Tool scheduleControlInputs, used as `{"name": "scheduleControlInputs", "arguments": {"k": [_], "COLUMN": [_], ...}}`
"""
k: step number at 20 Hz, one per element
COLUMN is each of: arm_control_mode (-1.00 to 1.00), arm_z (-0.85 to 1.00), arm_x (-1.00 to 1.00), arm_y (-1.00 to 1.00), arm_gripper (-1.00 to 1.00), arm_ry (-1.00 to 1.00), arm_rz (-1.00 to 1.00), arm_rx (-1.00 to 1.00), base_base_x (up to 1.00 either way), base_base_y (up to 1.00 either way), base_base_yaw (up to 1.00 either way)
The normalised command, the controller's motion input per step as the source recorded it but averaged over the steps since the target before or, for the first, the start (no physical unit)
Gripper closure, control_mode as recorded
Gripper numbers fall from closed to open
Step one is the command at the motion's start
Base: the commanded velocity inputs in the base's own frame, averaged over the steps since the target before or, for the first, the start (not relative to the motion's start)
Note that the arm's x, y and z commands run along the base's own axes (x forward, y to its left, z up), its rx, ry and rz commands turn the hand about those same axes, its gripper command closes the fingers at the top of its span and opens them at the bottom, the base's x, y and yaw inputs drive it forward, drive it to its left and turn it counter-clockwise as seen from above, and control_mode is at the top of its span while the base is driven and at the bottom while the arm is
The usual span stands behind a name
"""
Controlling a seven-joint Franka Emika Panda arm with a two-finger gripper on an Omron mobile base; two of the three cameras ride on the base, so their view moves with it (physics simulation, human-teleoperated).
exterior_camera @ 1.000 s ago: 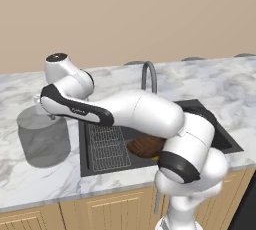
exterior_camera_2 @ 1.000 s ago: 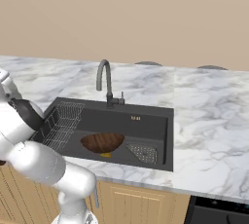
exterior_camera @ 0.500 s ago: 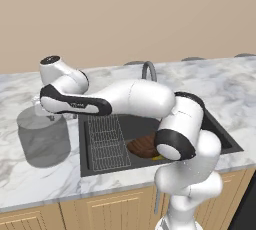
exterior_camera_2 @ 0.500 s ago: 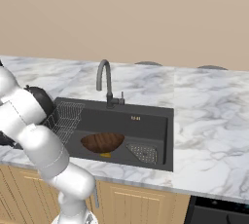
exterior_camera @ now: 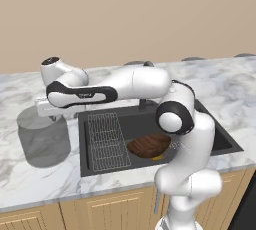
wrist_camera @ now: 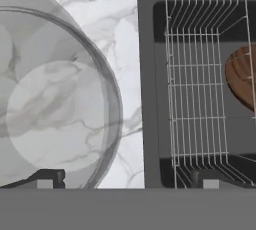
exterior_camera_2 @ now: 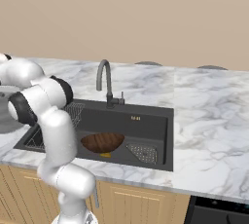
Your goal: Pick the jar and bowl and place them in the sink. Then turn on the water.
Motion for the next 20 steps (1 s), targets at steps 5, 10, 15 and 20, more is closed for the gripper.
{"name": "scheduleControlInputs", "arguments": {"k": [5,10,15,20], "arm_control_mode": [-1.0,-1.0,-1.0,-1.0], "arm_z": [-0.32,-0.2,-0.29,-0.42], "arm_x": [0.0,0.0,0.0,0.0], "arm_y": [0.01,0.01,0.0,0.0], "arm_gripper": [-1.0,-1.0,-1.0,1.0], "arm_ry": [0.0,0.0,0.0,0.0], "arm_rz": [0.0,0.0,0.0,0.0], "arm_rx": [0.0,0.0,0.01,0.06], "base_base_x": [0.0,0.0,0.0,0.0], "base_base_y": [0.0,0.0,0.0,0.0], "base_base_yaw": [0.0,0.0,0.0,0.0]}}
